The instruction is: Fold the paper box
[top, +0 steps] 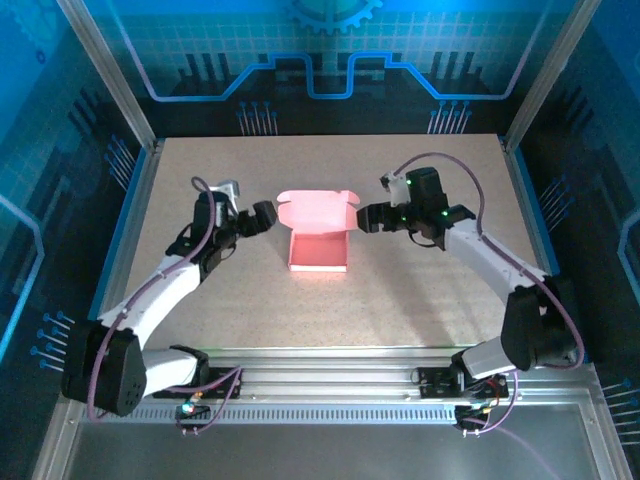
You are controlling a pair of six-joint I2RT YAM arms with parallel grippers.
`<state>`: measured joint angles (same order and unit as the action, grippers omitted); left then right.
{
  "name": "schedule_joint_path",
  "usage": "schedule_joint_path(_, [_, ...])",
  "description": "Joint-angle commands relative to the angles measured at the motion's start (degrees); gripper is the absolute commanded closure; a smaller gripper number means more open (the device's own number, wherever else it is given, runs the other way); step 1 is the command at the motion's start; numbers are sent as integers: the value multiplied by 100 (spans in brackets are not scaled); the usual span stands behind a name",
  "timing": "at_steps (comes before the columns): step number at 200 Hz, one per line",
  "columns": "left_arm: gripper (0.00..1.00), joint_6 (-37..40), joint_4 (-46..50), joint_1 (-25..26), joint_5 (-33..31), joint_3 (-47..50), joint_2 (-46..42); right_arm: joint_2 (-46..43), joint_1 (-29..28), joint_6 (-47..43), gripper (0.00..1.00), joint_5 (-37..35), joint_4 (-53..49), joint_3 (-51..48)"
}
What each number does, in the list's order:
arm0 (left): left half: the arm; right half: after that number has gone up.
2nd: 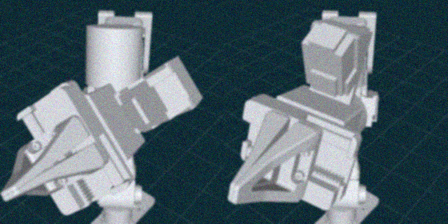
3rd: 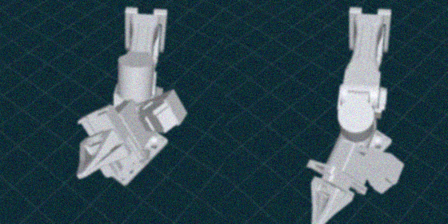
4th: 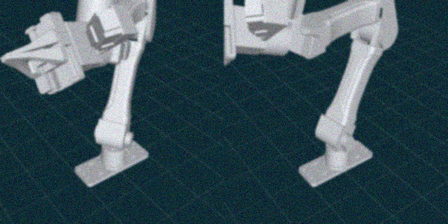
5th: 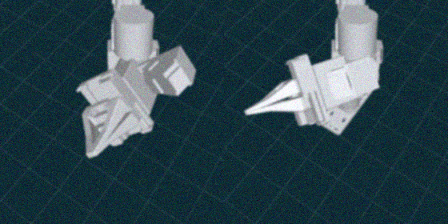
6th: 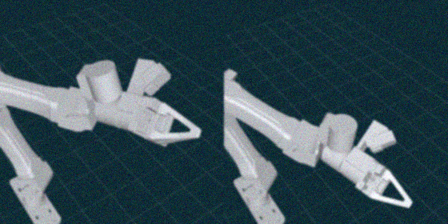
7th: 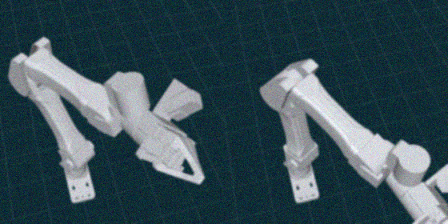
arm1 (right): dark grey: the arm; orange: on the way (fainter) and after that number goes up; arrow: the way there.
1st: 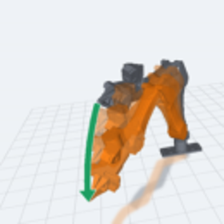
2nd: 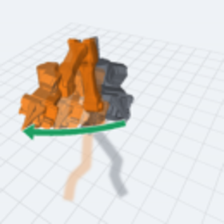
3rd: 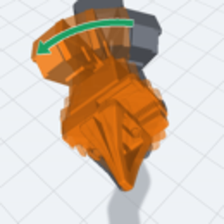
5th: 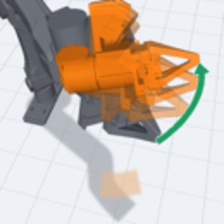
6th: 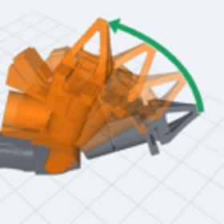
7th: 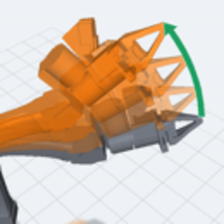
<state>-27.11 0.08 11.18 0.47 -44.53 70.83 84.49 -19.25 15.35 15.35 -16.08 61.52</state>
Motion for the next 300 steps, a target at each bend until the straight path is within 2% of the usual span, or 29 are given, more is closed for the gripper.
schedule_joint_path(1, [1,-691,-397,-364,194,-436,476,314,-196,-37,17,180,146,533])
schedule_joint_path(23, [5,-1080,-517,-702,435,-694,1141,706,-233,-178,17,131,132,846])
schedule_joint_path(51, [7,-879,-415,-775,909,-1044,1846,1106,-233,-746,19,142,-143,1249])
schedule_joint_path(86, [4,-751,-557,-779,1241,-1012,2202,1471,-286,-1234,27,330,-41,1380])
schedule_joint_path(112, [4,-502,-1051,-781,1526,-698,2173,1560,-266,-1288,36,115,448,1108])
schedule_joint_path(135, [3,-351,-1062,-783,1677,-618,2137,1562,-194,-1186,41,333,906,825])
schedule_joint_path(182, [3,-180,-1431,-777,2026,-414,2085,1609,-202,-1195,53,505,1145,558])
schedule_joint_path(197, [2,-149,-1430,-782,1989,-356,2034,1605,-202,-1255,63,453,1112,520])
schedule_joint_path(202, [2,-124,-1427,-778,1983,-347,2027,1610,-200,-1286,70,442,1086,519])
schedule_joint_path(221, [2,-78,-1429,-775,1957,-307,1967,1603,-202,-1377,75,329,985,535])
schedule_joint_path(224, [2,-62,-1424,-777,1957,-302,1962,1600,-202,-1385,80,335,979,526])
schedule_joint_path(236, [1,35,-1443,-776,1944,-276,1907,1569,-207,-1424,90,340,951,532])
schedule_joint_path(274, [1,724,-1929,-742,2262,-22,1637,1544,-347,-1658,94,92,697,657])
schedule_joint_path(300, [1,1200,-2223,-707,2788,150,1537,1555,-361,-1860,97,195,585,724])
